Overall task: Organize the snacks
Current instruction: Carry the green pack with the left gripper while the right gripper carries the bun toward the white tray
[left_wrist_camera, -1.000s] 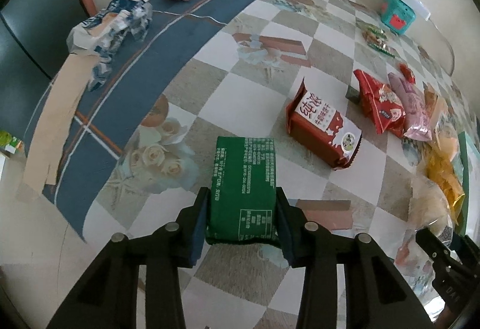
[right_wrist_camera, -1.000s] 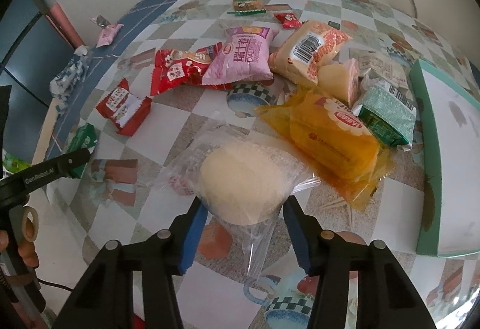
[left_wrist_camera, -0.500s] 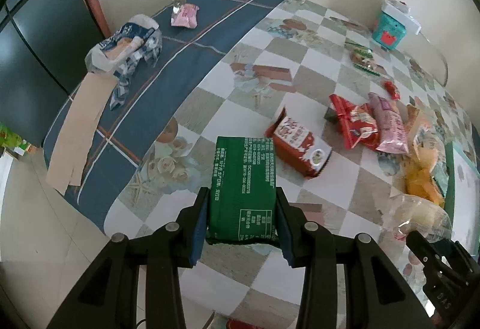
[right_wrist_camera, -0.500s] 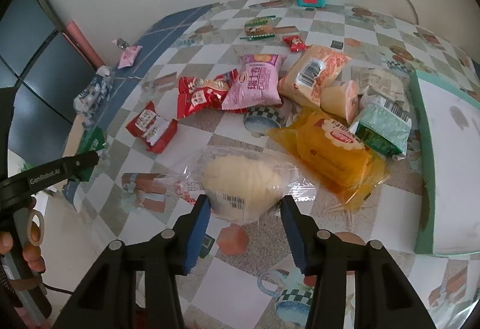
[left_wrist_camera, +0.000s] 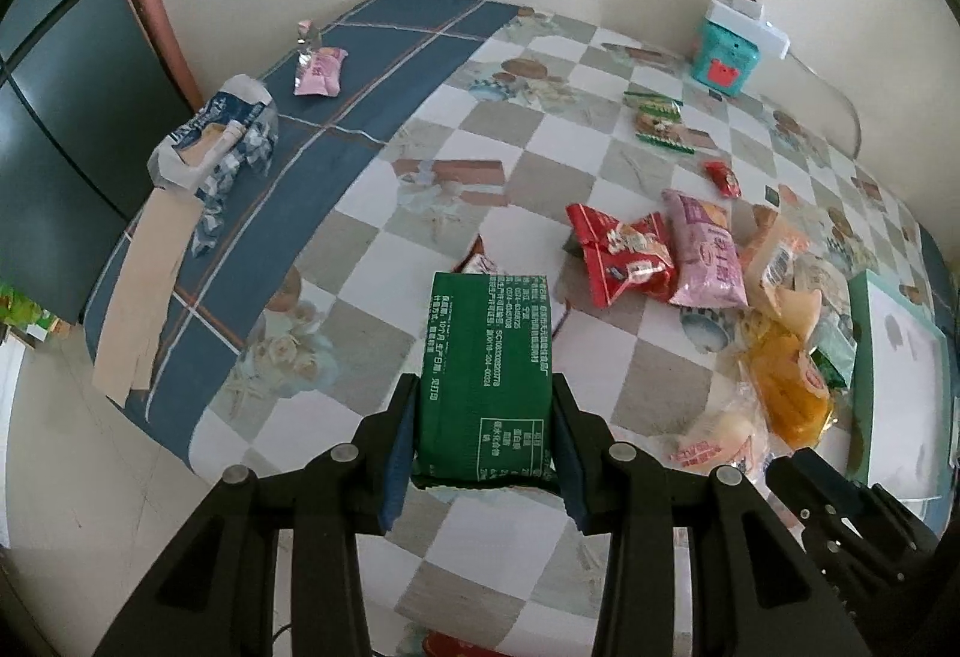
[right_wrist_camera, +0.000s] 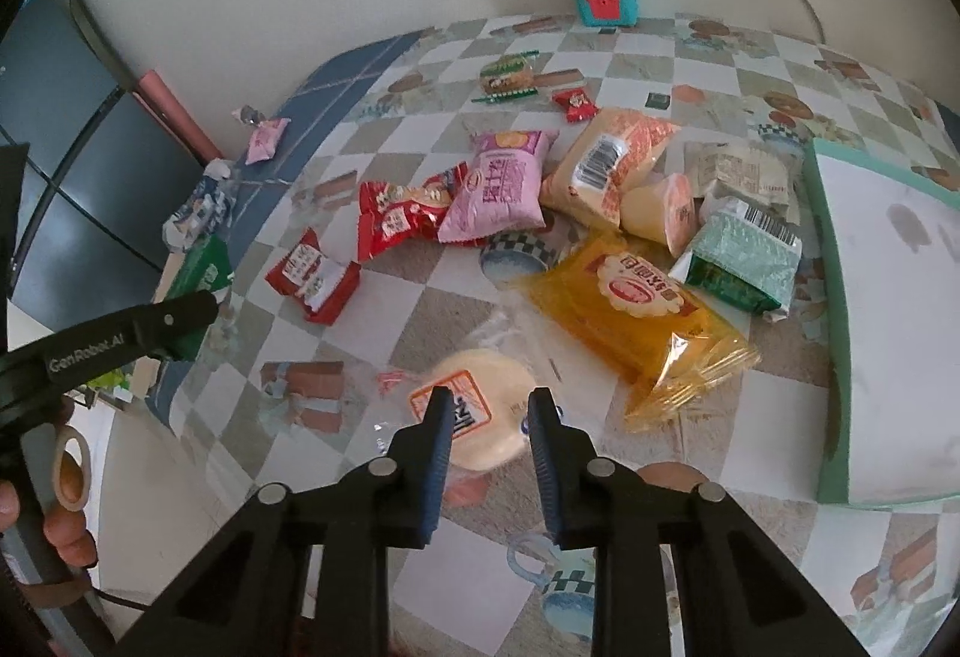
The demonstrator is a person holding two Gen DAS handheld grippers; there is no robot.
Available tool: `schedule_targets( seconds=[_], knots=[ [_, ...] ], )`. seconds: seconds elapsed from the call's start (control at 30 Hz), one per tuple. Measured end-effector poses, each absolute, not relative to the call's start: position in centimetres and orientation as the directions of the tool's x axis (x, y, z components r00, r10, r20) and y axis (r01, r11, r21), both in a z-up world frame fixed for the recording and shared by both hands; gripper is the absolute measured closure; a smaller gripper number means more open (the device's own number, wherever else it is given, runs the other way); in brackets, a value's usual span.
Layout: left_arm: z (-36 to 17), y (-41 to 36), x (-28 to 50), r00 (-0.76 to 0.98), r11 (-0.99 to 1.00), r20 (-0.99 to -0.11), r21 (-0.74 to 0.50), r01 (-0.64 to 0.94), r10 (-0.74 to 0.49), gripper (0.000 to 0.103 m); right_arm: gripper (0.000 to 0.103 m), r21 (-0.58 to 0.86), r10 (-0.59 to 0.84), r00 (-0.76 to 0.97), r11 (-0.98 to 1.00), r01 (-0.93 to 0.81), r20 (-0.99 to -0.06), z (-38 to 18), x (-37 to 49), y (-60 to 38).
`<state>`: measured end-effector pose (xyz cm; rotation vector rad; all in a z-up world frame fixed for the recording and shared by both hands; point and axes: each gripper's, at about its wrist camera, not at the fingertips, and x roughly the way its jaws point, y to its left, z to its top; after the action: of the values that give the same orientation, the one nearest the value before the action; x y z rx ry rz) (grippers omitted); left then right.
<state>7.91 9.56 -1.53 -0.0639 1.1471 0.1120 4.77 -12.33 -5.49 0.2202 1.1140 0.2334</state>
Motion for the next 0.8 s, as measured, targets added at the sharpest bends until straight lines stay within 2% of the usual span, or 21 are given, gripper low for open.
schedule_targets(
  seconds=[0.1, 0.13, 0.17, 0.2, 0.23, 0.33, 0.43, 0.8],
  knots=[
    [-2.2, 9.5, 7.6, 0.393, 0.991, -0.918, -0.005, -0.131, 0.048, 0.061, 0.074, 0.308, 0.307, 0.416, 0.949, -0.067, -0.856, -5.5, 4.8, -12.7],
    [-2.4, 9.6, 7.5, 0.390, 0.991, -0.920, -0.006, -0.135, 0.048, 0.061, 0.066, 0.315, 0.315, 0.412, 0.947, -0.071, -0.855, -5.6, 4.8, -12.6],
    [-2.7, 9.7, 7.5, 0.384, 0.990, -0.922, -0.004, -0.140, 0.051, 0.061, 0.047, 0.314, 0.316, 0.407, 0.947, -0.075, -0.857, -5.7, 4.9, -12.5],
    [-2.9, 9.7, 7.4, 0.381, 0.990, -0.923, -0.003, -0.141, 0.051, 0.061, 0.036, 0.304, 0.309, 0.402, 0.949, -0.078, -0.862, -5.8, 4.9, -12.2],
    [-3.2, 9.7, 7.4, 0.377, 0.990, -0.925, -0.004, -0.142, 0.050, 0.061, 0.029, 0.298, 0.307, 0.402, 0.950, -0.087, -0.862, -5.9, 4.9, -12.0],
    [-4.1, 10.0, 7.2, 0.362, 0.989, -0.931, -0.016, -0.148, 0.039, 0.061, 0.028, 0.276, 0.303, 0.387, 0.953, -0.124, -0.871, -6.2, 4.9, -10.8],
    [-4.8, 10.5, 7.1, 0.349, 0.987, -0.936, -0.024, -0.159, 0.033, 0.061, 0.018, 0.224, 0.269, 0.365, 0.961, -0.161, -0.891, -7.1, 5.1, -9.3],
    [-7.1, 11.7, 7.1, 0.312, 0.984, -0.950, -0.047, -0.175, 0.010, 0.060, 0.017, 0.094, 0.146, 0.309, 0.979, -0.178, -0.940, -10.4, 6.3, -7.0]
  ],
)
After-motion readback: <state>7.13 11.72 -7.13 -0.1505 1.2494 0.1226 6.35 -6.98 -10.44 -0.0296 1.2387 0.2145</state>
